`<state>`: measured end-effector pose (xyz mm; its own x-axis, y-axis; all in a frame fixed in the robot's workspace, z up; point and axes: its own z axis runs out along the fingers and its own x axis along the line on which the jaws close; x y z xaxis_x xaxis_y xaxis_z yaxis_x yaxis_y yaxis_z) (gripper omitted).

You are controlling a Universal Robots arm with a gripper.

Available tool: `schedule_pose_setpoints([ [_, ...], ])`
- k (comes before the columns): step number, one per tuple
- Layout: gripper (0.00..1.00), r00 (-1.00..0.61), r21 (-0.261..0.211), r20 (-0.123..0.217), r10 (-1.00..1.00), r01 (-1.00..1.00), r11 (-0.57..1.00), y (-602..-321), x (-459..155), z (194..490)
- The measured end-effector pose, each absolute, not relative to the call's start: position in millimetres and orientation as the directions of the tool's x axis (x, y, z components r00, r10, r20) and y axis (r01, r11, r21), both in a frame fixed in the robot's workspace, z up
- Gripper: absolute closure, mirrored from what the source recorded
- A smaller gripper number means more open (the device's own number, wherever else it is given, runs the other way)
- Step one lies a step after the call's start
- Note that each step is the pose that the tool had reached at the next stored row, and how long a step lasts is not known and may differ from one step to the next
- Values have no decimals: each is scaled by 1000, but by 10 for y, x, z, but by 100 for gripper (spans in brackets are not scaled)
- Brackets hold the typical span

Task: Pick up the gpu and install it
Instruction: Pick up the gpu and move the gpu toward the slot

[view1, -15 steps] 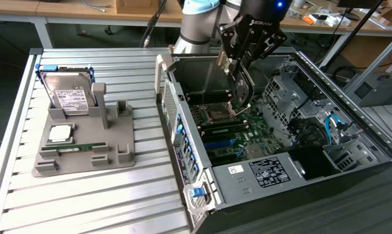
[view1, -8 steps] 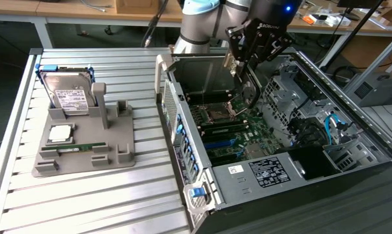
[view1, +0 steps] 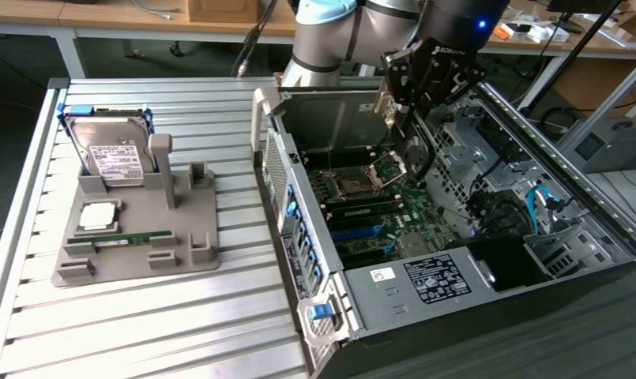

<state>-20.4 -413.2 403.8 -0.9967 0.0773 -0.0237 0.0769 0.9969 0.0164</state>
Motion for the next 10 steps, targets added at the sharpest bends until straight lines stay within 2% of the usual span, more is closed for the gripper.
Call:
schedule_pose_setpoints([
  [10, 73, -997, 15, -24, 77, 77, 997, -4140, 58, 3931],
])
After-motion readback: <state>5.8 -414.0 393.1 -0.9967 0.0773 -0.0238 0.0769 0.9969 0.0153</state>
